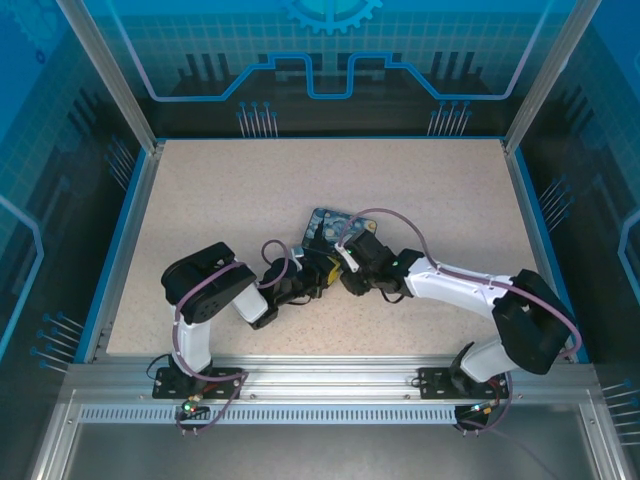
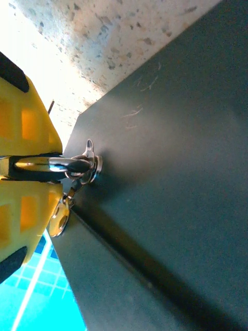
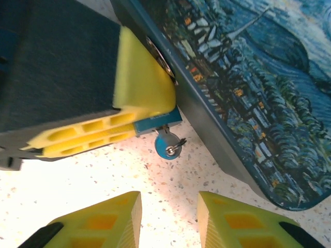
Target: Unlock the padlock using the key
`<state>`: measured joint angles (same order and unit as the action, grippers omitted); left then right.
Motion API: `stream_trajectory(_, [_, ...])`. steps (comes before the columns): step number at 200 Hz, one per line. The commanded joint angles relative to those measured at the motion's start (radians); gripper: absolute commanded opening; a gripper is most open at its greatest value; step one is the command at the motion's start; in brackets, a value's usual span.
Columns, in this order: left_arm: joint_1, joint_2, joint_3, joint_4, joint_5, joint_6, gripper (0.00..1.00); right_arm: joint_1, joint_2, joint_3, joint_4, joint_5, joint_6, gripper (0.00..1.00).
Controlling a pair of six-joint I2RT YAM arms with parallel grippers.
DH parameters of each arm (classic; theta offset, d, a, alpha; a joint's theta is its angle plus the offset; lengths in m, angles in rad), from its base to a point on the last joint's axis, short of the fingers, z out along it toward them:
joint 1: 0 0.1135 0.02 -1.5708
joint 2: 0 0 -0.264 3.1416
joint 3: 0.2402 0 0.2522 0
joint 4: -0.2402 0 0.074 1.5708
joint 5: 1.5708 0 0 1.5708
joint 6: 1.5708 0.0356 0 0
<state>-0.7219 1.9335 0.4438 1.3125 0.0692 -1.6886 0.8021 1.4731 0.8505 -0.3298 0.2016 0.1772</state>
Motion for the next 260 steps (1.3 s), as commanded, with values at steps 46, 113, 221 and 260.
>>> stream_trajectory(46, [-0.005,0.025,-0.009,0.082,0.015,-0.032,0.0,0.033,0.086,0.093,0.006,0.072,-0.038,0.37])
stream_trajectory(113, [-0.004,0.024,-0.009,0.085,0.019,-0.03,0.0,0.039,0.169,0.132,0.015,0.079,-0.036,0.31])
stream_trajectory(221, [-0.003,0.035,-0.022,0.077,0.026,0.039,0.0,-0.247,0.01,-0.036,0.218,-0.636,0.27,0.37])
stream_trajectory(260, [-0.002,0.044,-0.025,0.087,0.034,0.09,0.0,-0.278,-0.032,-0.092,0.259,-0.661,0.358,0.53])
